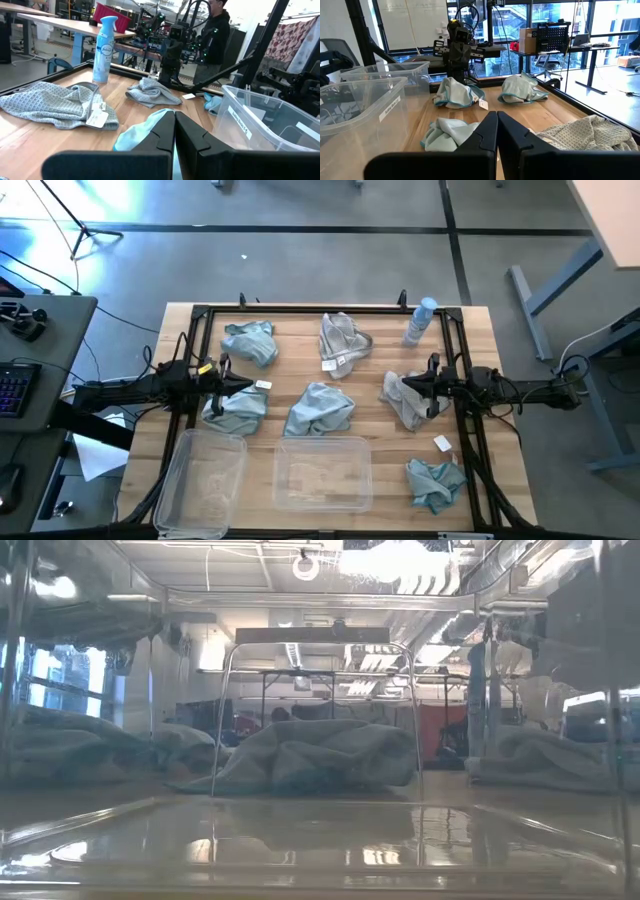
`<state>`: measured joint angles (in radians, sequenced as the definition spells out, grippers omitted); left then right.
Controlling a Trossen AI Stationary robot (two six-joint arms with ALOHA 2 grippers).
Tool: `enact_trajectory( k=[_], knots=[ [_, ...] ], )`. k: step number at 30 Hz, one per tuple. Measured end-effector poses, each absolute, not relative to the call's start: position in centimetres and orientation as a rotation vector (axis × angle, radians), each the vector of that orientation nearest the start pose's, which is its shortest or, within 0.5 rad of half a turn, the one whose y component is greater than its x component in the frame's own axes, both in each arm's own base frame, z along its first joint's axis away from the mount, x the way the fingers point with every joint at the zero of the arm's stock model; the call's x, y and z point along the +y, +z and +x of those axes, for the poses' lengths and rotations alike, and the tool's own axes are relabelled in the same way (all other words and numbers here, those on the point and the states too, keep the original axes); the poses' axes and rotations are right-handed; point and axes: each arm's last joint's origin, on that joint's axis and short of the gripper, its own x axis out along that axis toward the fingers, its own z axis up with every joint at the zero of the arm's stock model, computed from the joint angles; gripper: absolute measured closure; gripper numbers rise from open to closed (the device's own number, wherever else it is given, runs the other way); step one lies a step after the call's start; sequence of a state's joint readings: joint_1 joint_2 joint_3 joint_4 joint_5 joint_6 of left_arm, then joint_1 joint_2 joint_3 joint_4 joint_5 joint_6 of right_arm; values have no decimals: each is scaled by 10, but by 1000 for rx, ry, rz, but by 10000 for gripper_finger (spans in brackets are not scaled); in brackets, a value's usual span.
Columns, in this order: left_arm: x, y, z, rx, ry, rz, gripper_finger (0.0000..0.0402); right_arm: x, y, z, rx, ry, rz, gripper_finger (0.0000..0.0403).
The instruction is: Sort microfiber towel by color & place in baskets
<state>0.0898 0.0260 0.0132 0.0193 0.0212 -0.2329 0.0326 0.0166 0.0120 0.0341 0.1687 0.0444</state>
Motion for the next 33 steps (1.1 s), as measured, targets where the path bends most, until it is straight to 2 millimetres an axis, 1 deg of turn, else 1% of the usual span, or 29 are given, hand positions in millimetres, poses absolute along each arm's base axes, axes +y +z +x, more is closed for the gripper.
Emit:
enact_trajectory(
  k=[31,33],
  knots=[
    [8,168,98,-16,67,-234,402,-2,170,98,-33,-135,47,402],
    [8,168,98,-17,67,-264,402,-2,170,98,-33,-136,47,402]
  ],
)
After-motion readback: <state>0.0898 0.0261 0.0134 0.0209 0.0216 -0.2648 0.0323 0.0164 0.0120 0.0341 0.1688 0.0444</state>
